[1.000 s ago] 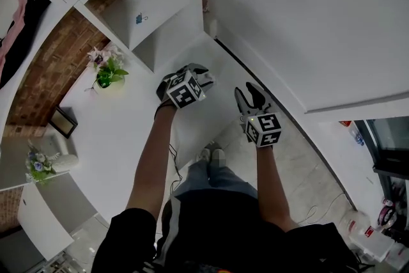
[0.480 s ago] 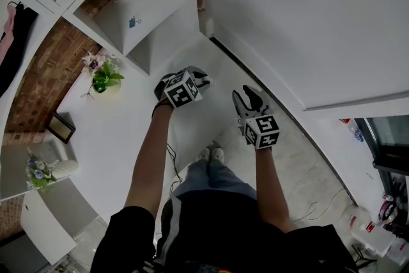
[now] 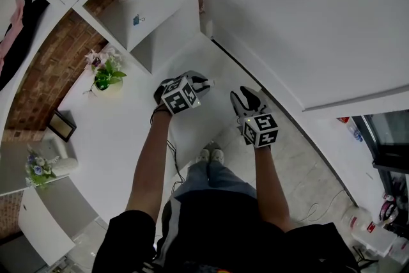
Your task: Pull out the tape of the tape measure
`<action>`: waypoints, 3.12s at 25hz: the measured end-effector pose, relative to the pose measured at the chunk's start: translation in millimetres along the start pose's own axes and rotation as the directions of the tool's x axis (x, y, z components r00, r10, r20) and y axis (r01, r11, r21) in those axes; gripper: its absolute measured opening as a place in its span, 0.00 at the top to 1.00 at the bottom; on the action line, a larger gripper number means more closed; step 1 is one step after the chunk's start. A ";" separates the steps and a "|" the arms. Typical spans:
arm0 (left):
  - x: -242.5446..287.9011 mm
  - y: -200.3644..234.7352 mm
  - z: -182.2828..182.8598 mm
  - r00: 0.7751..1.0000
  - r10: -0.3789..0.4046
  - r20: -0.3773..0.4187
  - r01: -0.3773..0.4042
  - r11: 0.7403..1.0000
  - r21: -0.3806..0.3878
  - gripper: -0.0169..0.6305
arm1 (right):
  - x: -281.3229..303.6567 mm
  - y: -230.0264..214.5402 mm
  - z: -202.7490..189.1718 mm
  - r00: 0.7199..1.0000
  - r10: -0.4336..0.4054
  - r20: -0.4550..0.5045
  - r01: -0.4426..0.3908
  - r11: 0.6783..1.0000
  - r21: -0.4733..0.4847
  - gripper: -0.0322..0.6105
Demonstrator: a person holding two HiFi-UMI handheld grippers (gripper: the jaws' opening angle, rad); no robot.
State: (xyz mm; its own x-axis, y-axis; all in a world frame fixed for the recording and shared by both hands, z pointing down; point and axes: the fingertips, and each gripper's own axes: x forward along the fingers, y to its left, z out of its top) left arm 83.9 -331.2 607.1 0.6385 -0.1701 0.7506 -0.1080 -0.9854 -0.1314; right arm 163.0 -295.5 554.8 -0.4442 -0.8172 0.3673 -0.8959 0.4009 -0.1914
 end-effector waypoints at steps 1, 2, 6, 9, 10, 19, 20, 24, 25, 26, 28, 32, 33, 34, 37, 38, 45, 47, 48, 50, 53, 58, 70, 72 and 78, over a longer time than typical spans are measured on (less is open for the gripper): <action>-4.9 -2.7 0.5 1.000 0.010 0.010 -0.010 1.000 -0.003 0.85 | 0.2 2.8 -0.5 1.000 0.006 -0.002 -0.006 1.000 0.002 0.73; -10.1 -5.8 1.1 1.000 0.021 0.017 -0.021 1.000 -0.003 0.85 | 0.3 5.7 -1.0 1.000 0.013 -0.004 -0.013 1.000 0.005 0.73; -32.5 -19.9 4.7 0.996 0.068 0.050 -0.068 0.998 0.002 0.85 | 0.6 18.6 -2.6 0.999 0.042 -0.013 -0.042 0.999 0.015 0.73; -49.7 -32.8 10.4 0.991 0.101 0.083 -0.102 0.995 0.007 0.85 | 0.5 29.8 -4.5 0.997 0.072 -0.029 -0.072 0.997 0.015 0.73; -55.2 -37.6 12.6 0.990 0.110 0.093 -0.112 0.994 0.011 0.85 | 0.5 33.7 -5.5 0.996 0.084 -0.035 -0.083 0.996 0.014 0.74; -94.2 -87.8 27.9 0.972 0.145 0.183 -0.161 0.984 0.075 0.85 | -4.4 65.4 -23.2 0.970 0.217 -0.107 -0.215 0.976 0.037 0.76; -97.0 -93.3 28.4 0.971 0.145 0.190 -0.162 0.984 0.080 0.85 | -5.5 68.1 -25.0 0.966 0.233 -0.114 -0.230 0.972 0.042 0.76; -104.1 -110.7 27.9 0.968 0.141 0.207 -0.163 0.982 0.092 0.85 | -9.1 80.5 -29.2 0.944 0.306 -0.128 -0.299 0.952 0.071 0.78; -105.5 -113.6 27.6 0.966 0.142 0.214 -0.164 0.982 0.090 0.85 | -10.0 84.1 -30.4 0.936 0.327 -0.132 -0.319 0.944 0.080 0.78; -106.9 -116.4 27.4 0.965 0.143 0.222 -0.166 0.982 0.087 0.85 | -11.1 87.5 -31.9 0.927 0.349 -0.138 -0.339 0.936 0.092 0.78; -109.2 -121.7 26.8 0.963 0.143 0.228 -0.168 0.982 0.092 0.85 | -13.2 93.2 -35.5 0.909 0.388 -0.151 -0.373 0.920 0.117 0.78; -114.4 -128.5 26.4 0.960 0.144 0.241 -0.177 0.976 0.123 0.85 | -17.1 99.2 -38.9 0.879 0.454 -0.147 -0.425 0.885 0.191 0.78; -116.4 -129.6 26.2 0.958 0.144 0.248 -0.180 0.975 0.130 0.85 | -17.6 100.8 -39.2 0.871 0.471 -0.142 -0.438 0.874 0.212 0.79; -118.0 -130.7 26.0 0.957 0.143 0.254 -0.182 0.974 0.138 0.85 | -18.1 102.6 -39.5 0.862 0.488 -0.137 -0.451 0.862 0.232 0.79; -119.3 -133.3 27.2 0.955 0.136 0.262 -0.183 0.970 0.162 0.85 | -20.4 106.8 -39.6 0.832 0.541 -0.128 -0.491 0.823 0.285 0.83; -119.0 -133.7 27.4 0.955 0.134 0.263 -0.182 0.969 0.167 0.85 | -20.8 108.0 -39.9 0.824 0.553 -0.126 -0.501 0.813 0.297 0.85; -118.2 -133.4 29.4 0.952 0.129 0.279 -0.179 0.970 0.163 0.85 | -20.6 105.8 -39.7 0.826 0.549 -0.126 -0.496 0.815 0.298 0.90; -117.3 -133.0 29.7 0.952 0.128 0.277 -0.179 0.969 0.168 0.85 | -19.9 104.9 -40.1 0.832 0.537 -0.137 -0.488 0.827 0.279 0.90; -116.5 -133.0 29.7 0.953 0.128 0.274 -0.180 0.969 0.171 0.85 | -19.6 104.3 -40.6 0.834 0.532 -0.143 -0.485 0.832 0.269 0.90; -114.6 -132.9 29.0 0.955 0.128 0.268 -0.179 0.968 0.174 0.85 | -18.8 103.0 -41.9 0.838 0.522 -0.158 -0.477 0.842 0.252 0.91; -110.3 -131.4 25.9 0.960 0.130 0.249 -0.174 0.971 0.166 0.85 | -15.4 101.5 -45.6 0.850 0.486 -0.203 -0.448 0.870 0.207 0.91; -102.5 -126.3 17.8 0.970 0.134 0.201 -0.163 0.977 0.135 0.85 | -6.0 100.4 -52.0 0.875 0.388 -0.290 -0.377 0.921 0.095 0.92; -98.5 -125.4 5.9 0.976 0.129 0.175 -0.147 0.985 0.092 0.85 | 0.4 78.6 -64.5 0.913 0.142 -0.382 -0.182 0.981 -0.070 0.92; -98.9 -125.2 3.0 0.977 0.128 0.168 -0.145 0.985 0.090 0.85 | -0.3 70.1 -66.0 0.914 0.088 -0.395 -0.141 0.985 -0.105 0.92; -104.7 -124.8 -8.6 0.977 0.121 0.174 -0.131 0.990 0.052 0.85 | -4.1 50.9 -67.7 0.915 0.011 -0.404 -0.070 0.989 -0.132 0.92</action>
State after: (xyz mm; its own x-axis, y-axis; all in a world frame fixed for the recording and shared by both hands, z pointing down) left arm 23.9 -190.5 550.6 0.7438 -0.2846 0.6047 -0.1513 -0.9530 -0.2624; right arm 118.6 -243.7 605.1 -0.4199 -0.5761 0.7012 -0.8558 0.5085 -0.0948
